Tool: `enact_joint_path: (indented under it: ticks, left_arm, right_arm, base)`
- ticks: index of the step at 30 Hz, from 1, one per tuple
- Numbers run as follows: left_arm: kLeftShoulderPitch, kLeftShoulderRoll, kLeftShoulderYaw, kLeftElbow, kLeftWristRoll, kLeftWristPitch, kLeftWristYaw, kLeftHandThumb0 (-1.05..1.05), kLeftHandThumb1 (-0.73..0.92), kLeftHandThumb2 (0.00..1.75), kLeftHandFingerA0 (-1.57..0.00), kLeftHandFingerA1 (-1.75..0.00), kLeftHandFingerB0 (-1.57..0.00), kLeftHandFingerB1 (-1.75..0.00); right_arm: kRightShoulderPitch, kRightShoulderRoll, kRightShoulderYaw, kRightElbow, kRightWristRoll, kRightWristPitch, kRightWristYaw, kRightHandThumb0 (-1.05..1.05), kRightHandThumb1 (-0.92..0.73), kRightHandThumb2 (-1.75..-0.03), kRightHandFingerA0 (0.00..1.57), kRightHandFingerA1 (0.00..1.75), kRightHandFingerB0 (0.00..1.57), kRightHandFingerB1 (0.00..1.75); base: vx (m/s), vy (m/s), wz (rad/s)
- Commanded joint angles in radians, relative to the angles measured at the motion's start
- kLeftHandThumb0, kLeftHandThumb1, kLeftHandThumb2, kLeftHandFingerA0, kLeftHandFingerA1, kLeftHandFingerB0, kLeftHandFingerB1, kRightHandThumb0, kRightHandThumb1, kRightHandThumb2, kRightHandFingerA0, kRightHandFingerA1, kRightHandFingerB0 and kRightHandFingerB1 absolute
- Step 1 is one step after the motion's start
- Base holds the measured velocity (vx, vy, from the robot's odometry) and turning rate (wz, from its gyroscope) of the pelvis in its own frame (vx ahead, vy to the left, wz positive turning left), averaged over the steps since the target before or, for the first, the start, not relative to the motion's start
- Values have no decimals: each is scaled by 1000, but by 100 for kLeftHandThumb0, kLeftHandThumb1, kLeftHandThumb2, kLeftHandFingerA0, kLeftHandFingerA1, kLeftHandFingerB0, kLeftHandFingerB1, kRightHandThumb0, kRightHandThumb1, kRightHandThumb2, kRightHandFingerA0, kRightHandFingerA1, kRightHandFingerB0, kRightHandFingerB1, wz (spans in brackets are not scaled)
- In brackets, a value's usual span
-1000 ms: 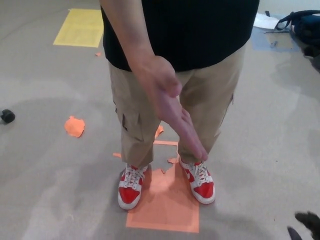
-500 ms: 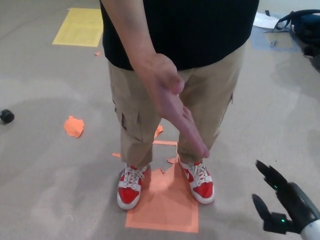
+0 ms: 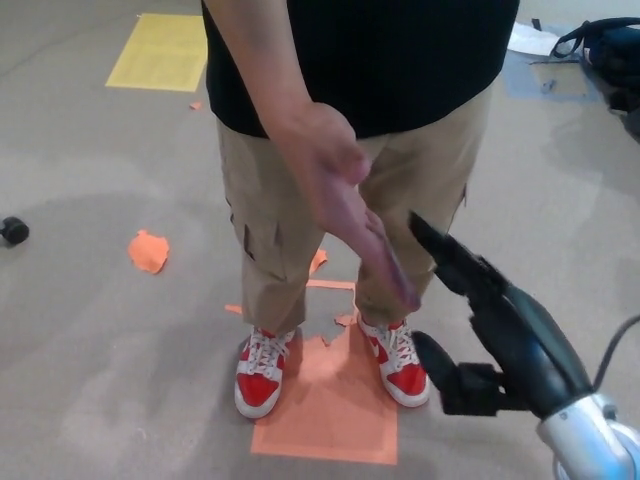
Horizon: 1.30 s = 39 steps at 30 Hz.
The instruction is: The robot extends its right arm to grab a person's hand and shakes it
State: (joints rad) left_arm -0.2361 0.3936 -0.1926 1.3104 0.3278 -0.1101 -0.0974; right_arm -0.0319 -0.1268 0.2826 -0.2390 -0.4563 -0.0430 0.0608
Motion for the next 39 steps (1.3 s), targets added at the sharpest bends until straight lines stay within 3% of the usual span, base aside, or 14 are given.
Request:
enact_joint_path:
  ticks: [1, 2, 3, 4, 5, 7, 11, 16, 17, 28, 30, 32, 33, 39]
  left_arm:
    - [10, 23, 42, 8, -29, -32, 32, -37, 46, 109, 0, -47, 0, -47]
    - [10, 22, 48, 8, -30, -31, 34, -37, 46, 109, 0, -47, 0, -47]
    - [11, 22, 44, 7, -22, -33, 36, -88, 92, 71, -22, -33, -16, -29]
    - [11, 23, 40, 7, -14, -33, 34, -37, 47, 109, 0, -47, 0, -47]
    - [10, 23, 42, 7, -13, -32, 31, -87, 92, 74, -12, -30, -9, -26]
    - [9, 23, 46, 8, -15, -30, 25, -89, 80, 115, -9, -34, -8, -27]
    - [14, 26, 33, -1, 8, -49, 47, -37, 49, 110, -1, -48, -1, -47]
    - [17, 23, 61, 2, -23, -57, 4, -36, 50, 110, 0, -47, 0, -47]
    - [19, 23, 69, 2, -28, -63, 2, -83, 92, 70, -24, -33, -18, -29]
    - [38, 25, 61, 3, -17, -80, 19, -87, 92, 72, -23, -33, -18, -30]
    - [33, 23, 58, 3, -15, -72, 22, -37, 47, 109, 0, -47, 0, -47]
    - [30, 21, 61, 2, -20, -69, 17, -37, 48, 109, 0, -47, 0, -47]
    - [31, 21, 59, 1, -19, -72, 17, -85, 92, 71, -23, -33, -17, -29]
    - [43, 21, 54, 5, -15, -73, 28, -84, 92, 71, -23, -32, -18, -29]
  right_arm:
    - [-43, 5, 60, -250, -219, 195, 103, -99, -81, -113, 0, 11, 0, 11]
    - [-49, 5, 62, -250, -214, 204, 107, -99, -81, -113, 0, 11, 0, 11]
    - [-62, 5, 63, -250, -210, 227, 121, -100, -81, -113, 0, 9, 0, 9]
    - [-88, 6, 65, -240, -204, 257, 144, -101, -80, -112, 0, 9, 0, 8]
    - [-102, 5, 67, -235, -203, 274, 155, -100, -80, -112, 0, 9, 0, 9]
    - [-116, 3, 69, -227, -203, 287, 161, -100, -80, -112, 0, 9, 0, 9]
    - [-176, 6, 76, -162, -224, 343, 175, -97, -78, -111, 0, 11, 0, 10]
    - [-260, 10, 97, -39, -275, 405, 176, -91, -70, -89, 0, 1, 0, 2]
    - [-274, 10, 101, -16, -279, 414, 177, -87, -90, -66, 0, 1, 0, 0]
    - [-411, 39, 114, 257, -280, 462, 136, -92, -71, -92, 0, 0, 0, 4]
    - [-452, 49, 114, 320, -279, 451, 116, -93, -71, -92, 0, 2, 0, 4]
    - [-487, 60, 119, 359, -290, 461, 104, -91, -69, -89, 0, 1, 0, 3]
    - [-500, 69, 120, 370, -293, 468, 99, -94, -76, -108, 0, 10, 0, 9]
    - [-570, 122, 140, 425, -326, 519, 59, -91, -68, -89, 0, 6, 0, 3]
  base:
    - [0, 0, 0]
    - [0, 0, 0]
    - [0, 0, 0]
    - [0, 0, 0]
    - [0, 0, 0]
    - [0, 0, 0]
    - [0, 0, 0]
    - [0, 0, 0]
    - [0, 0, 0]
    - [0, 0, 0]
    - [0, 0, 0]
    - [0, 0, 0]
    - [0, 0, 0]
    - [0, 0, 0]
